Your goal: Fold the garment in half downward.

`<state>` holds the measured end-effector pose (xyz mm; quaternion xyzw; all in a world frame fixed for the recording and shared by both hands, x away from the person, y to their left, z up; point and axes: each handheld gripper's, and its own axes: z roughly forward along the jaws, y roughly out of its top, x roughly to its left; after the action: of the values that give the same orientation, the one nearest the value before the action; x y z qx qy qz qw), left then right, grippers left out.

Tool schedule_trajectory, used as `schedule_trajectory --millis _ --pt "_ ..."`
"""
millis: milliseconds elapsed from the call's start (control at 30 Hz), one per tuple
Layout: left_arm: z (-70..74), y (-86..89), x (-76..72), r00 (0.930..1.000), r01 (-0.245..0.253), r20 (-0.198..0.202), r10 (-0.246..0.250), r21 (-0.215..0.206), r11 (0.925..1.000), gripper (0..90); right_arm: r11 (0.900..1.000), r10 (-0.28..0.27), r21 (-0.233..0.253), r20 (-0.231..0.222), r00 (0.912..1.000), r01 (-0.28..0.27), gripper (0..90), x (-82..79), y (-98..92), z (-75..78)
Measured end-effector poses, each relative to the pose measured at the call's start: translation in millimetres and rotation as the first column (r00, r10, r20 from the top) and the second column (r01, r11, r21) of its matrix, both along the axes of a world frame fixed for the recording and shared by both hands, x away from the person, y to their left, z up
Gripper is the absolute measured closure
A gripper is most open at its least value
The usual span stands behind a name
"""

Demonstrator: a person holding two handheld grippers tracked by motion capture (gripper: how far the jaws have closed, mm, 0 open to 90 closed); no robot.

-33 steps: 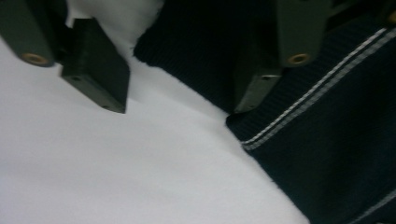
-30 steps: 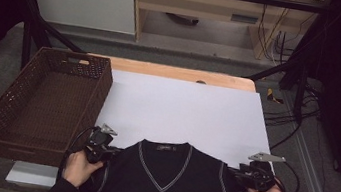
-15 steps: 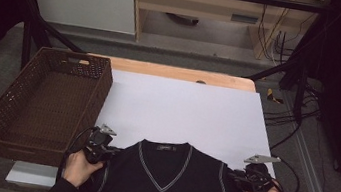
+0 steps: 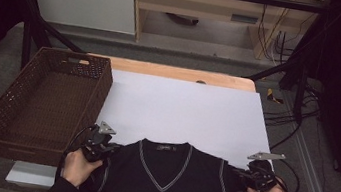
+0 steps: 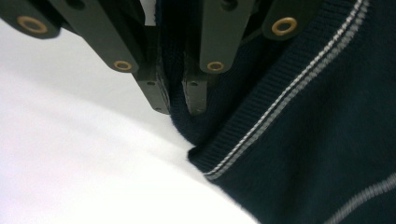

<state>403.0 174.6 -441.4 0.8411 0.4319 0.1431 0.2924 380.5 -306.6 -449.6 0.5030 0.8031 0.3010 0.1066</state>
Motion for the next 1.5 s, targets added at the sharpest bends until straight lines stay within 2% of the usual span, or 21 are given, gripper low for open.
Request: schedule_trajectory --millis 133,200,267,367,433,567,800,967,1033,1133,1200,1233,1300,1400,1500 --pt "13.2 -4.5 -2.7 0.9961 -0.017 0.086 0.017 0.000 0.9999 83.8 1.000 -0.007 -0.008 0.042 0.9991 0.007 83.6 4.1 0.6 8.0" --pt "19.0 -6.7 -1.2 0.9934 -0.019 0.113 0.019 0.000 0.9998 83.8 1.000 -0.015 -0.012 0.054 0.9984 0.015 84.2 7.3 0.7 10.9" --pt "22.4 -8.2 2.3 0.9917 -0.025 0.126 0.026 -0.011 0.9996 83.8 0.999 -0.031 -0.030 0.076 0.9966 0.034 84.9 11.0 -0.3 14.3" --pt "24.9 -8.2 8.4 0.9911 -0.034 0.129 0.035 -0.016 0.9993 83.9 0.999 -0.046 -0.022 0.099 0.9940 0.048 85.2 17.4 -3.7 19.5" --pt "25.0 -7.3 12.7 0.9912 -0.039 0.126 0.041 -0.018 0.9991 84.0 0.999 -0.047 -0.014 0.089 0.9949 0.048 85.6 22.0 -3.9 20.8" --pt "25.4 -6.3 21.0 0.9904 -0.057 0.124 0.060 -0.031 0.9979 84.2 0.998 -0.041 -0.043 0.097 0.9944 0.045 85.7 28.3 0.0 21.4" --pt "35.2 -8.9 34.9 0.9831 -0.079 0.162 0.084 -0.040 0.9961 84.5 0.996 -0.079 -0.032 0.147 0.9860 0.085 85.8 41.5 -3.3 32.6" --pt "46.9 -9.5 46.9 0.9743 -0.099 0.196 0.111 -0.069 0.9927 84.6 0.993 -0.103 -0.031 0.182 0.9778 0.110 85.9 53.5 -4.2 40.8" --pt "52.0 -11.4 54.6 0.9712 -0.108 0.206 0.119 -0.065 0.9920 84.6 0.992 -0.114 -0.029 0.204 0.9724 0.122 85.9 58.8 -4.6 45.0" --pt "56.5 -13.6 66.2 0.9629 -0.125 0.231 0.140 -0.081 0.9889 84.5 0.988 -0.143 -0.017 0.245 0.9589 0.152 85.8 69.2 -5.6 52.9" --pt "55.5 -14.3 74.5 0.9624 -0.136 0.225 0.152 -0.086 0.9870 84.5 0.985 -0.160 -0.014 0.270 0.9495 0.170 85.8 77.5 -6.0 55.9" --pt "53.0 -14.4 78.3 0.9637 -0.140 0.215 0.158 -0.093 0.9857 84.4 0.984 -0.170 -0.006 0.278 0.9456 0.178 85.7 82.0 -6.4 55.2" --pt "45.1 -14.3 84.9 0.9686 -0.145 0.189 0.162 -0.097 0.9846 84.2 0.983 -0.180 0.005 0.262 0.9482 0.185 85.5 92.8 -7.2 47.7" --pt "29.4 -13.7 92.1 0.9733 -0.157 0.153 0.171 -0.099 0.9826 83.7 0.981 -0.193 0.015 0.226 0.9549 0.194 85.2 107.7 -5.0 26.1" --pt "15.5 -12.9 100.0 0.9739 -0.179 0.127 0.189 -0.084 0.9802 83.2 0.979 -0.194 -0.018 0.191 0.9621 0.201 84.9 118.3 0.0 5.0"
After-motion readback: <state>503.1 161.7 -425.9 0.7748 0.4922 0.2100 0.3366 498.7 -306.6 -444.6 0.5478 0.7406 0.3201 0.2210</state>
